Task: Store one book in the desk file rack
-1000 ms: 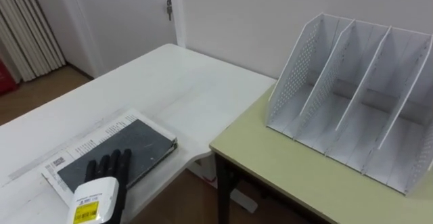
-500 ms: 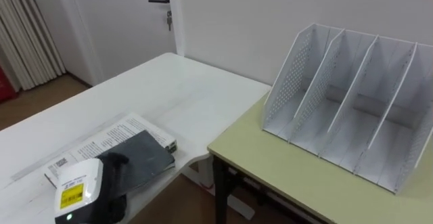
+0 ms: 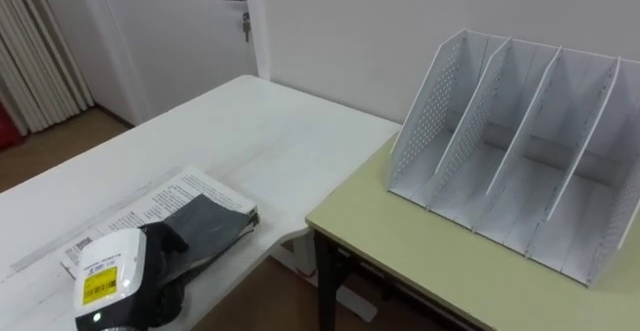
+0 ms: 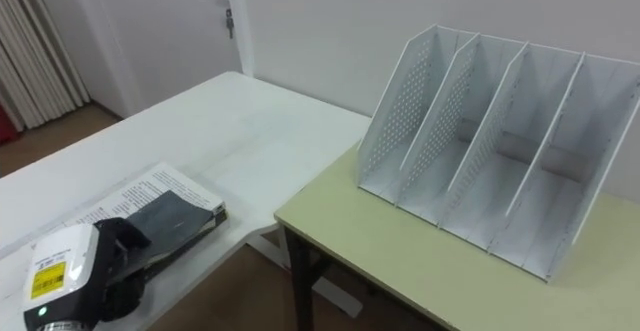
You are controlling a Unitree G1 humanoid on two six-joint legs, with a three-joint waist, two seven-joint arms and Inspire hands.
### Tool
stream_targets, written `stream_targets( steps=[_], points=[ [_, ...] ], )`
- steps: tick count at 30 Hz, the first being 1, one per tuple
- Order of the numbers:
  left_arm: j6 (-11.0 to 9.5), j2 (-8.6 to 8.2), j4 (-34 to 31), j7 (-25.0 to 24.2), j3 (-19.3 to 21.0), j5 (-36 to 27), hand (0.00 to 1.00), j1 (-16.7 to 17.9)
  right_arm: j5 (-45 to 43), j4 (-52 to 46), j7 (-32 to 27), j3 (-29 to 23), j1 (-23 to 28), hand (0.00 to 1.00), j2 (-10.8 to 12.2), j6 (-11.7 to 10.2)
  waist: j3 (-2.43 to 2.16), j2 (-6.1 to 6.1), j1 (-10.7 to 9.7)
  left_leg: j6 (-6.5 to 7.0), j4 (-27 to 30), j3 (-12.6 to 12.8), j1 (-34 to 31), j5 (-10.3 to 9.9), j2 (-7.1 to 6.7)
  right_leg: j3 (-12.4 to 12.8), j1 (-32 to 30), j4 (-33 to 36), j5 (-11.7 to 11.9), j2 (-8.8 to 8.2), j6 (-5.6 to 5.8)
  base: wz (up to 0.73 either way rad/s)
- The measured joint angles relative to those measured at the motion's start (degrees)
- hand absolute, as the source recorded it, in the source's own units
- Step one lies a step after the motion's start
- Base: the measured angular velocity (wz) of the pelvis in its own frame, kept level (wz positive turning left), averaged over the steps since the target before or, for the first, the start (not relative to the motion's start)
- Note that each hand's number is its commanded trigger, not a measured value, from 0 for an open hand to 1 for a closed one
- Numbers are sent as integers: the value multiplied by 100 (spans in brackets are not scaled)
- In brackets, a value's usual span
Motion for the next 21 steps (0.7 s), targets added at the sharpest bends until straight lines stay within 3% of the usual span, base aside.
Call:
stream_targets(
  steps=[6, 10, 15, 16, 18, 19, 21],
  points=[
    [8, -6, -107, -7, 18, -201, 100, 9, 3, -2, -6, 4, 7, 0, 5, -4, -1, -4, -1, 0, 0, 12, 11, 0, 0, -2, -6, -7, -3, -4, 1, -1],
    [48, 23, -577, -203, 50, -972, 100, 104, 74, -16, -13, 10, -80, 0, 5, -19, 10, -24, 2, 0, 0, -25, -31, 0, -2, -60, -28, -1, -5, -55, 3, 3],
    [-5, 68, -1152, -620, 108, -2234, 100, 106, 662, -81, 1, 36, -269, 0, 21, -334, 39, -92, 83, 7, 10, -21, -122, 5, 2, -172, -110, 4, -16, -93, 11, 8],
    [-5, 59, -1389, -798, 156, -2559, 100, 118, 951, -236, 20, 36, -225, 0, 63, -398, 63, -130, 120, 7, 11, -26, -130, 5, 4, -185, -109, -7, -16, -95, 12, 13],
    [-8, 29, -1893, -1071, 220, -3025, 100, 153, 1187, -357, 142, 38, -201, 0, 133, -503, 60, -170, 158, 7, 15, -40, -189, 5, 2, -268, -105, -79, -14, -106, 15, 24],
    [-92, 17, -2125, -1214, 216, -3311, 100, 141, 1334, -390, 277, 59, -220, 0, 169, -601, 85, -231, 165, 6, 45, -38, -241, 5, 8, -312, -105, -110, -4, -103, 18, 24],
    [-293, 9, -2206, -1387, 183, -3735, 100, 142, 1350, -426, 490, 168, -263, 0, 173, -752, 93, -255, 196, 6, 78, -41, -261, 5, 20, -364, -98, -107, -3, -101, 20, 11]
  ],
)
